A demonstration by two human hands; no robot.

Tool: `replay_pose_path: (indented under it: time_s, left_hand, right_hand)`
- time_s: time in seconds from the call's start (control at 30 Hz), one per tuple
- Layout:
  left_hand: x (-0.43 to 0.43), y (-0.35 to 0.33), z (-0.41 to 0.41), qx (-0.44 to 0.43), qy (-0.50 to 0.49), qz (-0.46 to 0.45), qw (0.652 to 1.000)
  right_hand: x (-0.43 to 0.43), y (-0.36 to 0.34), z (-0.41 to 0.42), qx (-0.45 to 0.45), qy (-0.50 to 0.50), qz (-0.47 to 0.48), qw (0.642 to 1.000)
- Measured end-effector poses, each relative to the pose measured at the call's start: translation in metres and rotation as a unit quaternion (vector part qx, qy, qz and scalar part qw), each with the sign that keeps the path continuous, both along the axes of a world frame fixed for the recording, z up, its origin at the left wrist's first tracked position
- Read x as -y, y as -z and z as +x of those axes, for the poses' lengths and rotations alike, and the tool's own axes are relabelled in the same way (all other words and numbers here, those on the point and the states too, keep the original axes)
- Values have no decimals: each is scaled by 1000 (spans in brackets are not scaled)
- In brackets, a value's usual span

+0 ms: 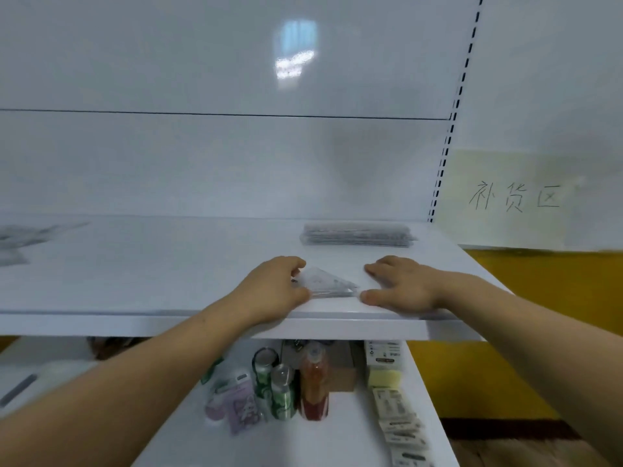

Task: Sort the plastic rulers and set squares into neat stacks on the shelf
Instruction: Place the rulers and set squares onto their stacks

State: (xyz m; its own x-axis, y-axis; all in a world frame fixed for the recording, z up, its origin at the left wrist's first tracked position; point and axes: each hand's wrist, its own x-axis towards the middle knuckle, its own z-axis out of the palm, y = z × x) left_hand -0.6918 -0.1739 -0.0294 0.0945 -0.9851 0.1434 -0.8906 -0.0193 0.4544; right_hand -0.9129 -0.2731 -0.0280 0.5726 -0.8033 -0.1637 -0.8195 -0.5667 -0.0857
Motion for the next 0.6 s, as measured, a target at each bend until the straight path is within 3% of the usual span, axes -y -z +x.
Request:
replay_pose_path:
  time_s: [0.2, 0.33, 0.6]
  left_hand:
    - [-7, -4, -7, -26, -9, 21, 999]
    - [-19, -10, 7, 32, -23, 55, 998]
    - [-68, -20, 108, 89, -135, 77, 984]
  right_hand:
    - [9, -18, 0, -9, -28, 36, 999]
    - [9, -36, 15, 28, -39, 8, 999]
    - [-30, -45, 132, 71, -118, -11, 990]
